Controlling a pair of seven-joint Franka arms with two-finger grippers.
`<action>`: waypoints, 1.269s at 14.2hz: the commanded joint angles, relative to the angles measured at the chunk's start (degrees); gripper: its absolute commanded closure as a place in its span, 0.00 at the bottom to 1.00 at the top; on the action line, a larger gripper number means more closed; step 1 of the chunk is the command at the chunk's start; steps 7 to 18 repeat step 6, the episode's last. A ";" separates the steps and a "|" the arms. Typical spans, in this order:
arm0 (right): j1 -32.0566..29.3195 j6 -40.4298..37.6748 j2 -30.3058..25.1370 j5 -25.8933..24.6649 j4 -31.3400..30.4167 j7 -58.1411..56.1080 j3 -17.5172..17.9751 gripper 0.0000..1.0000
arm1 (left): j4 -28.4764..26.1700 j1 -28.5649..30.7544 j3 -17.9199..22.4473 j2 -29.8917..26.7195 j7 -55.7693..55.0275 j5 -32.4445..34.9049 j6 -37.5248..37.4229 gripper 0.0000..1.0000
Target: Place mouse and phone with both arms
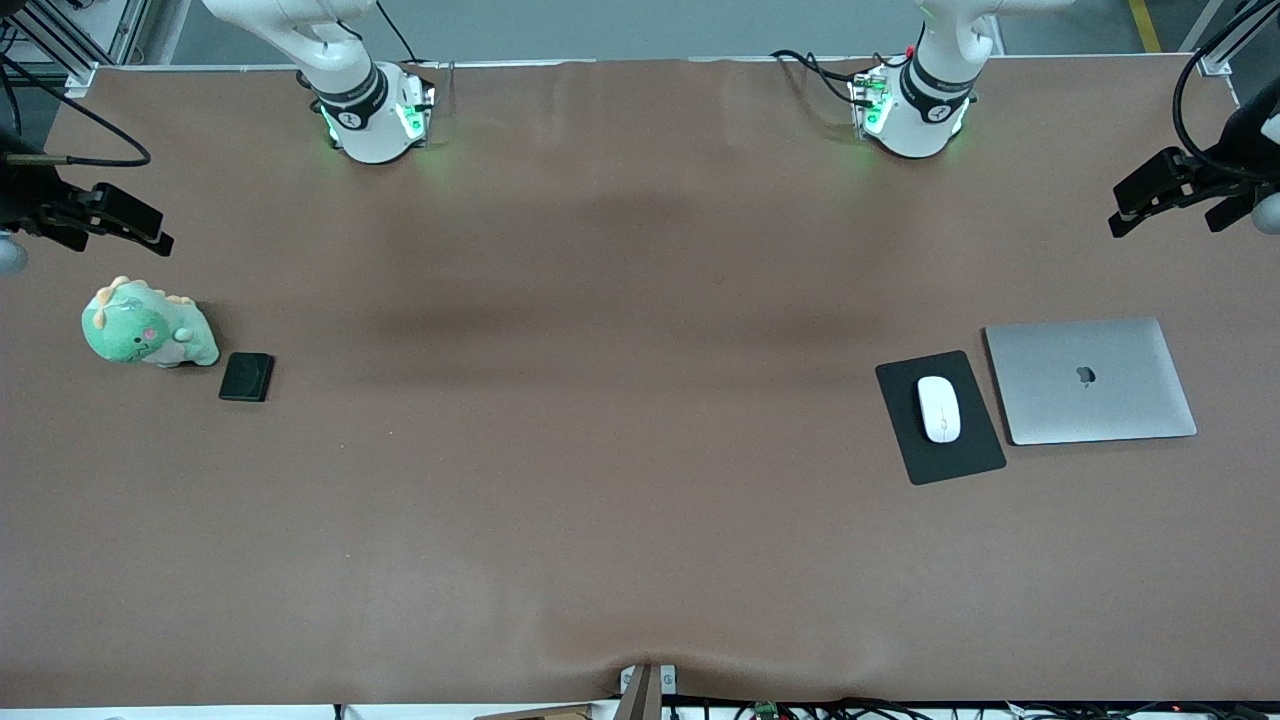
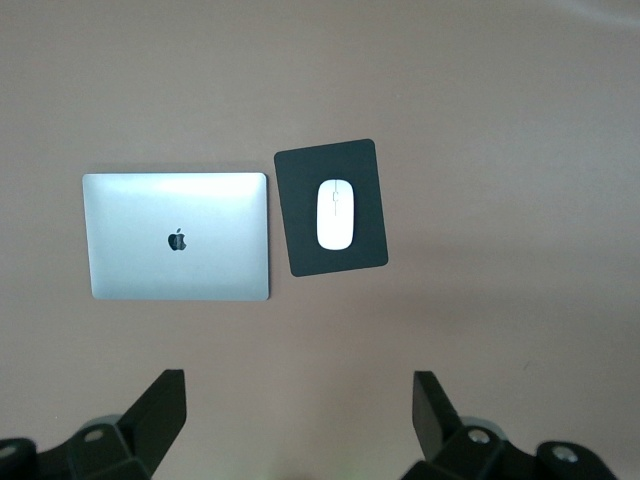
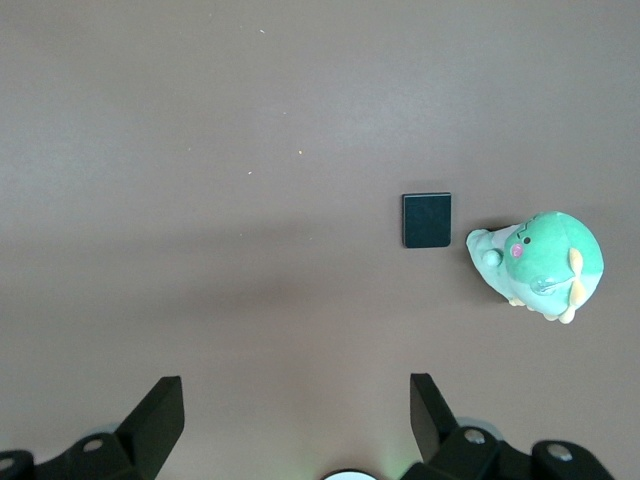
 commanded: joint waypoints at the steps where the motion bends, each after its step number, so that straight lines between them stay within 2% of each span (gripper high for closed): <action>1: 0.11 -1.43 -0.66 0.76 0.75 0.83 -0.31 0.00 | 1.39 0.31 0.10 0.64 -0.16 -1.36 -0.80 0.00; 3: 0.11 -1.34 -0.57 0.76 1.45 0.83 -0.40 0.00 | 1.39 0.23 0.10 0.55 -3.58 -1.80 -0.97 0.00; 18: -0.06 -1.08 -0.57 0.67 1.63 0.83 -0.13 0.00 | 1.31 0.14 -0.07 0.55 -3.86 -1.80 -1.24 0.00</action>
